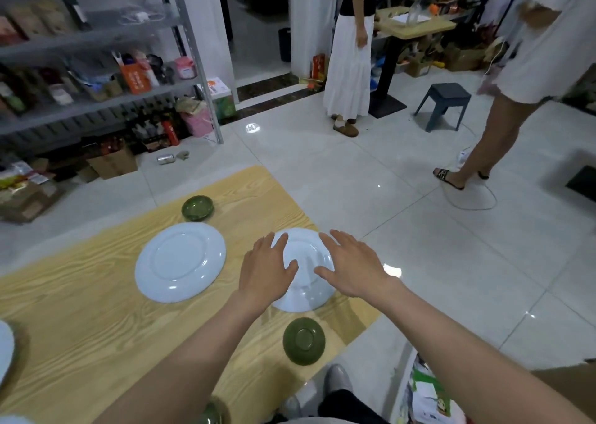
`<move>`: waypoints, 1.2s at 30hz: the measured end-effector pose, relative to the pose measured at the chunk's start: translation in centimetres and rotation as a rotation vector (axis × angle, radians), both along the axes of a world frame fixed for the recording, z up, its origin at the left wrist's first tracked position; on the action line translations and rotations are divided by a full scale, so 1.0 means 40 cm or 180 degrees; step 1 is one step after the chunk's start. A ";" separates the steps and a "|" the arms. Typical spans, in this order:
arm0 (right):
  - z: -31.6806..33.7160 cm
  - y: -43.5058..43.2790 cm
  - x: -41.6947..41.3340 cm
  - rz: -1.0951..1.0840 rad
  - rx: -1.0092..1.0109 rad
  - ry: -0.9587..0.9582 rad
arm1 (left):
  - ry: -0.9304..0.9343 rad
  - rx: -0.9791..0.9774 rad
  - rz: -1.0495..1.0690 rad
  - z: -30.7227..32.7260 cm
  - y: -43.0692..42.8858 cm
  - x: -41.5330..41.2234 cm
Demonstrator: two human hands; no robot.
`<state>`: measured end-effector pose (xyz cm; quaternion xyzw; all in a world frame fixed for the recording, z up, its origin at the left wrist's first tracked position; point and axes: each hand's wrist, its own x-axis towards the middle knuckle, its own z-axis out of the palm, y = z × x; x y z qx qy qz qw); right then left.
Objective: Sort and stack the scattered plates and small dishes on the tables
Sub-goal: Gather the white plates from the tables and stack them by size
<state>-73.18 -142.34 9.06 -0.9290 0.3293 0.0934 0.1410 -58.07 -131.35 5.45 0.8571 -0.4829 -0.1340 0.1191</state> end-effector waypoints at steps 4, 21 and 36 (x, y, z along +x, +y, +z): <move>-0.066 -0.048 0.005 -0.0124 0.0579 0.0053 | 0.0884 0.0154 0.0642 -0.063 -0.039 0.015; -0.280 -0.181 0.061 -0.2196 0.2241 -0.0794 | 0.2001 0.0269 0.2733 -0.257 -0.075 0.103; -0.300 -0.215 0.089 -0.3166 0.2793 -0.1199 | 0.2963 0.0246 0.3203 -0.248 -0.090 0.143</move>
